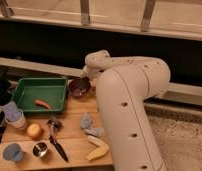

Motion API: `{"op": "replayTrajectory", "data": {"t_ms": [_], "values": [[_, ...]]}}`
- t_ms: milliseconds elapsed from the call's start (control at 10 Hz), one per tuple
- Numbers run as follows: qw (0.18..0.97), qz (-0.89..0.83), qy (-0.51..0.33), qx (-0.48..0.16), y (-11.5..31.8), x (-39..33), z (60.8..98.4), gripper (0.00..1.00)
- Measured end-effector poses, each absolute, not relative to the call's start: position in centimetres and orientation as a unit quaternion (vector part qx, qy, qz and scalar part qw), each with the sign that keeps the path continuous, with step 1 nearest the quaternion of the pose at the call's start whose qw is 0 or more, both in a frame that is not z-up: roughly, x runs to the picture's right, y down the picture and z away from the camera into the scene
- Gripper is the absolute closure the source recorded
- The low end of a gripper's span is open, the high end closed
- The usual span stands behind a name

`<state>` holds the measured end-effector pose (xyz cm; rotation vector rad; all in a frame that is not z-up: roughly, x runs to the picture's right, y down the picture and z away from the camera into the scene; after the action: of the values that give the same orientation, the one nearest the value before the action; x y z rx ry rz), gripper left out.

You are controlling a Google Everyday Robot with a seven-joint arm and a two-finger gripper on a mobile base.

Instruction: Wipe purple bowl with eraser

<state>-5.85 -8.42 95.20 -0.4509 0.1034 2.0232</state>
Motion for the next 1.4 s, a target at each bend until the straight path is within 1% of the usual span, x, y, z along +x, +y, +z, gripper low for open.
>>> {"op": "replayTrajectory", "data": {"t_ms": [200,400,500,800,1000,1300,1400], "values": [[0.495,0.849,0.036,-0.18,-9.8,-5.3,95.1,1.0],[0.489,0.851,0.004,-0.192,-11.8,-7.2,94.4,1.0],[0.489,0.85,-0.004,-0.198,-12.0,-8.0,94.3,1.0],[0.485,0.844,-0.013,-0.227,-10.6,-9.1,94.1,1.0],[0.488,0.838,0.001,-0.245,-9.0,-9.4,94.4,1.0],[0.49,0.841,0.033,-0.227,-8.0,-7.2,94.5,1.0],[0.489,0.846,0.036,-0.211,-8.7,-6.1,94.5,1.0]]}}
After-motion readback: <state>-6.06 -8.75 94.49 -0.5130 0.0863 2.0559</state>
